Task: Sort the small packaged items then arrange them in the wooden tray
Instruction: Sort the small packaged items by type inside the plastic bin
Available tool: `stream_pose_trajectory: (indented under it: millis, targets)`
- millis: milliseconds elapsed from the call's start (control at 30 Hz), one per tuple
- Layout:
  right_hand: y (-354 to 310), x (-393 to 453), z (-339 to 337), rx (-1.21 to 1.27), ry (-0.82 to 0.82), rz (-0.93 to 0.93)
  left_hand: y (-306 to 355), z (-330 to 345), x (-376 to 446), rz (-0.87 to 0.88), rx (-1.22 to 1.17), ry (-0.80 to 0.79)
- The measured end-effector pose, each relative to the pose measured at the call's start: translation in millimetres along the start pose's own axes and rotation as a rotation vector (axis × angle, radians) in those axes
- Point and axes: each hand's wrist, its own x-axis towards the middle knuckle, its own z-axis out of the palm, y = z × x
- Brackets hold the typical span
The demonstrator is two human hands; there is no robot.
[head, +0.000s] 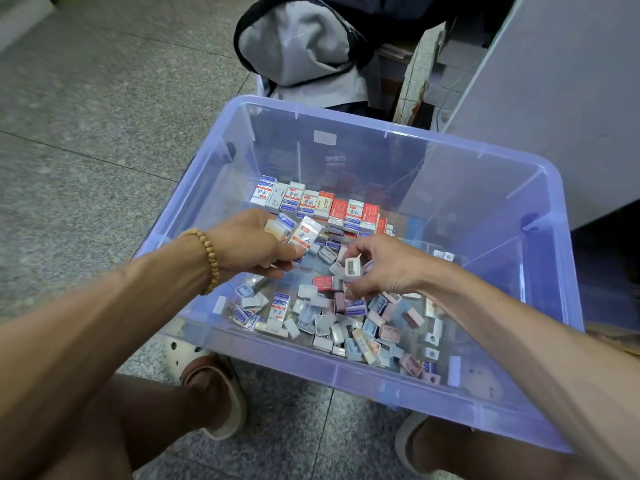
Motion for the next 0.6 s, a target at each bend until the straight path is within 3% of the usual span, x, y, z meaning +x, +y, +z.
stream_pose_trajectory:
  millis: [67, 333, 467, 600]
  targets:
    - [3, -2, 0, -0.135, -0.026, 0.032, -1, -1, -9, -0.002, -0.014, 0.023]
    - [5, 2, 8, -0.045, -0.009, -0.016, -9, -12, -23, -0.084, -0.075, 0.117]
    - [-2, 9, 9, 0.157, 0.239, -0.095, -10, -20, -21, -0.107, -0.143, 0.161]
    - [-20, 39, 1, 0.422, 0.478, -0.057, -8, -19, -17, -0.089, -0.186, 0.165]
